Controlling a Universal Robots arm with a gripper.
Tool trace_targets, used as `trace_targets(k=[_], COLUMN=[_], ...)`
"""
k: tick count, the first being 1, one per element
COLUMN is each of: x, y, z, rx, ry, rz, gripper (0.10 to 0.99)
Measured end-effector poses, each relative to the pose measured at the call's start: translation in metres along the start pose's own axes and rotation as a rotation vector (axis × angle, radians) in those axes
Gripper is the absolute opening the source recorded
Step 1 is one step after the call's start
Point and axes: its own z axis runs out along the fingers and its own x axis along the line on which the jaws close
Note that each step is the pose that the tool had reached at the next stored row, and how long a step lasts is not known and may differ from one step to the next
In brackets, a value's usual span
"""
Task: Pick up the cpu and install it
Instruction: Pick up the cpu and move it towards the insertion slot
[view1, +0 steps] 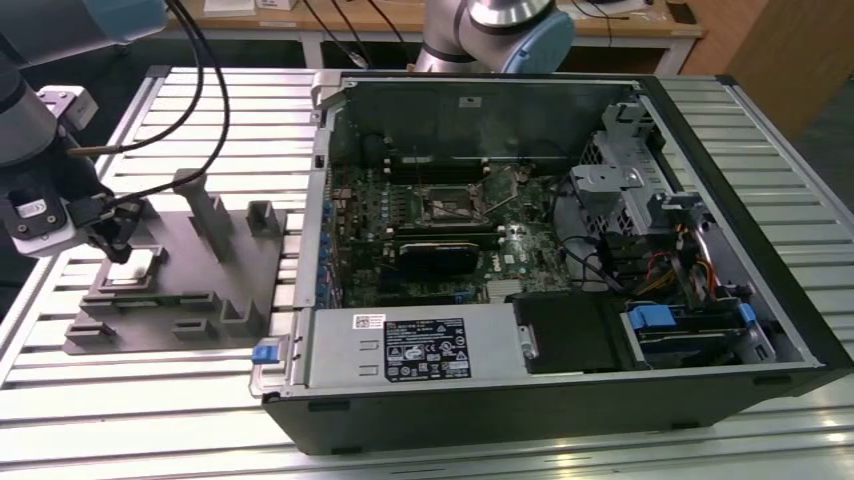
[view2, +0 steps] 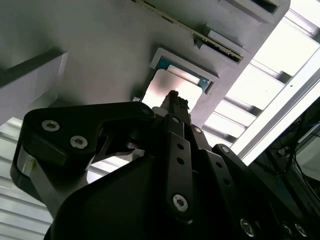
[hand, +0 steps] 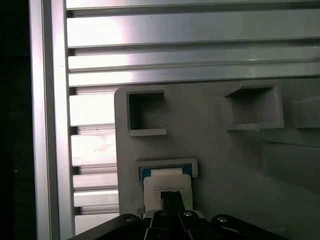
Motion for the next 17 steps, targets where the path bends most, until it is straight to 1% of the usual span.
trace_targets(k=[4,7,16,17], x=[0.0003,0.0004,0.0005,0.0005], y=[-0.0004,-0.0007,-0.0008,-0.0008], z=[0.0058,0.0088,0.0095,0.0095], rx=[0.0,0.0,0.001,0.001], ry=[0.0002,0.0006,0.0005,0.0005], rz=[-0.004,-0.008,-0.009,-0.009], gripper=[0.106,0.106,0.114,0.165])
